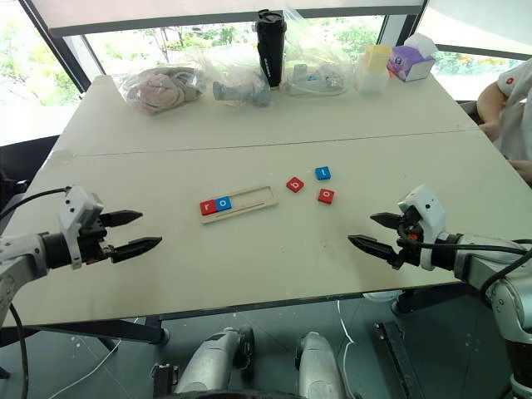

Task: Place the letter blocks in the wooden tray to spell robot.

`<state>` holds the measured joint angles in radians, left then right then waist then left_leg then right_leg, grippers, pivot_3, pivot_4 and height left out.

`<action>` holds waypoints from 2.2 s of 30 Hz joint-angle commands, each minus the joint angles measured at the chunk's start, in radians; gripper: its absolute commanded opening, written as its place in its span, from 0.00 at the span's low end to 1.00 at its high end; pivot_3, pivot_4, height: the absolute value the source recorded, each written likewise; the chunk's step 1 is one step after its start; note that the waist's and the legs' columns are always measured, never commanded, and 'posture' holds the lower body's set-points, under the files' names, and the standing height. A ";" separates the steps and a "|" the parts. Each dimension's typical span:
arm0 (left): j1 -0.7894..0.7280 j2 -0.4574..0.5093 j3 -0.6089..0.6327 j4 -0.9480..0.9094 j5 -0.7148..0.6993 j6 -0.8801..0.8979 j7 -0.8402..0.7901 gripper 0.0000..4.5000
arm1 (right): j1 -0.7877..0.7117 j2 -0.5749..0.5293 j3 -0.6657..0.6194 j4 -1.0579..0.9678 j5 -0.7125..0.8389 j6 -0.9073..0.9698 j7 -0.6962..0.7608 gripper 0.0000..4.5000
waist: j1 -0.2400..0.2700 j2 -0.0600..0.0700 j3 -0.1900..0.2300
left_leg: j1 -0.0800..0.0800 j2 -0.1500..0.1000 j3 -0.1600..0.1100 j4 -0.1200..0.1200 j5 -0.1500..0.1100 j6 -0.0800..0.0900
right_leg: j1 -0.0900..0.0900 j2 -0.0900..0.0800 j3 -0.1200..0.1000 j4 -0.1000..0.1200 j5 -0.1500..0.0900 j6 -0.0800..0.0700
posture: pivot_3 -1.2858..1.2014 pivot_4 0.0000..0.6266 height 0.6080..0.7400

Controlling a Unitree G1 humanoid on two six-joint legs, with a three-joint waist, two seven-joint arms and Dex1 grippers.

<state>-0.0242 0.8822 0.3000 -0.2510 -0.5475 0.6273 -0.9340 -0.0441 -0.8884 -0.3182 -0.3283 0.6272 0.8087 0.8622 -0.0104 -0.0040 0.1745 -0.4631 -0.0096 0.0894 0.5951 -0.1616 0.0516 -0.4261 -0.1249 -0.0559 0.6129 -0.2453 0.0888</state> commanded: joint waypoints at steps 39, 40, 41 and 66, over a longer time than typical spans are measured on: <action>-0.625 -0.178 -0.461 0.634 0.354 -0.392 -0.214 1.00 | -0.156 0.197 0.159 -0.210 0.067 0.064 -0.191 0.95 | 0.022 -0.001 0.000 | -0.005 0.000 0.004 0.005 0.000 0.001 | 0.000 -0.001 -0.002 0.002 0.005 0.007 | 0.52 0.24 1.00; -0.652 -0.202 -0.480 0.686 0.380 -0.434 -0.212 1.00 | -0.145 0.202 0.155 -0.215 0.067 0.064 -0.203 0.95 | 0.023 -0.001 0.000 | -0.006 0.000 0.004 0.005 0.000 0.001 | 0.000 -0.001 -0.002 0.002 0.006 0.007 | 0.52 0.24 1.00; -0.676 -0.224 -0.492 0.732 0.400 -0.467 -0.206 1.00 | -0.136 0.204 0.151 -0.220 0.068 0.063 -0.210 0.95 | 0.026 -0.001 0.000 | -0.006 0.000 0.004 0.007 0.000 0.001 | 0.000 -0.001 -0.002 0.002 0.006 0.008 | 0.52 0.24 1.00; -0.790 -0.358 -0.538 1.069 0.539 -0.692 -0.287 0.27 | -0.107 0.220 0.134 -0.207 0.056 0.023 -0.279 1.00 | 0.023 -0.001 -0.002 | -0.006 0.002 0.005 0.022 -0.004 0.008 | 0.004 -0.002 -0.006 0.000 0.013 0.011 | 0.52 0.24 1.00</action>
<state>-0.8376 0.5190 -0.2287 0.7923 -0.0326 -0.0916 -1.2175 -0.1326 -0.6742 -0.1706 -0.5295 0.6873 0.8573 0.5853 0.0124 -0.0053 0.1723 -0.4689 -0.0073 0.0940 0.6168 -0.1657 0.0600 -0.4222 -0.1267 -0.0619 0.6130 -0.2327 0.1002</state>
